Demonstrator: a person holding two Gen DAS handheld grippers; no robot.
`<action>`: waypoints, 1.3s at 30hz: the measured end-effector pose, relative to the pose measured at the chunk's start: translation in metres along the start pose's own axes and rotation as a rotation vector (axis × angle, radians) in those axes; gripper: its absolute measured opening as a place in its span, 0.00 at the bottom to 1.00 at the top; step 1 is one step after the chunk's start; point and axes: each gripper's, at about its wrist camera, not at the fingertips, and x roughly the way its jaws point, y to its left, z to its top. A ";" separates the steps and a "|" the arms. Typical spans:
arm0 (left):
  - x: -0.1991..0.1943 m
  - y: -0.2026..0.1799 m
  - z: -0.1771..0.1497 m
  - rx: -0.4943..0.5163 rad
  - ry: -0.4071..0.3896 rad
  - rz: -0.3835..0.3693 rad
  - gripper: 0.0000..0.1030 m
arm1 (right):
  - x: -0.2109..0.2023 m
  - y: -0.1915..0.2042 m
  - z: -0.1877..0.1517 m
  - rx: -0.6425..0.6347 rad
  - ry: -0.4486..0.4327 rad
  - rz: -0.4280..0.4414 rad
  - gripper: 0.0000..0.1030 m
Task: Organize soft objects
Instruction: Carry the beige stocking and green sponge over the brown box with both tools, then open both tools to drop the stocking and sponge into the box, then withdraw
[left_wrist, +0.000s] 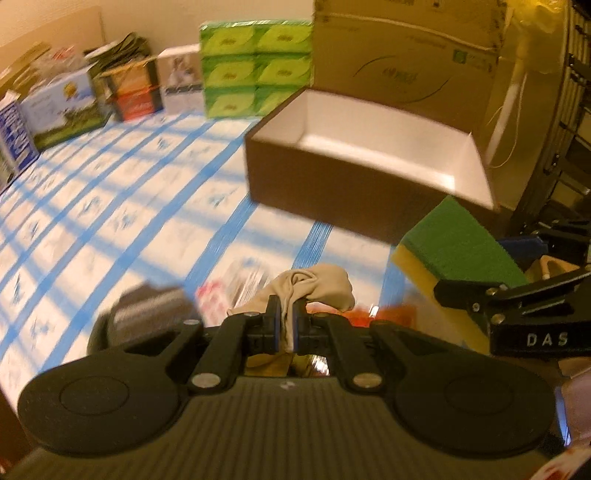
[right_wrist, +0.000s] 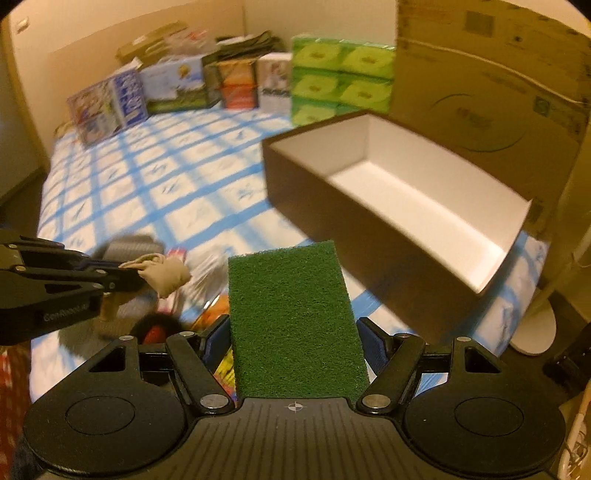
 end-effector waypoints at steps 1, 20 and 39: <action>0.002 -0.003 0.007 0.010 -0.008 -0.005 0.06 | -0.001 -0.005 0.005 0.009 -0.012 -0.004 0.70; 0.091 -0.057 0.155 0.105 -0.070 -0.113 0.06 | 0.026 -0.124 0.102 0.183 -0.115 -0.143 0.70; 0.200 -0.068 0.174 0.139 0.079 -0.127 0.29 | 0.114 -0.172 0.108 0.307 0.042 -0.210 0.70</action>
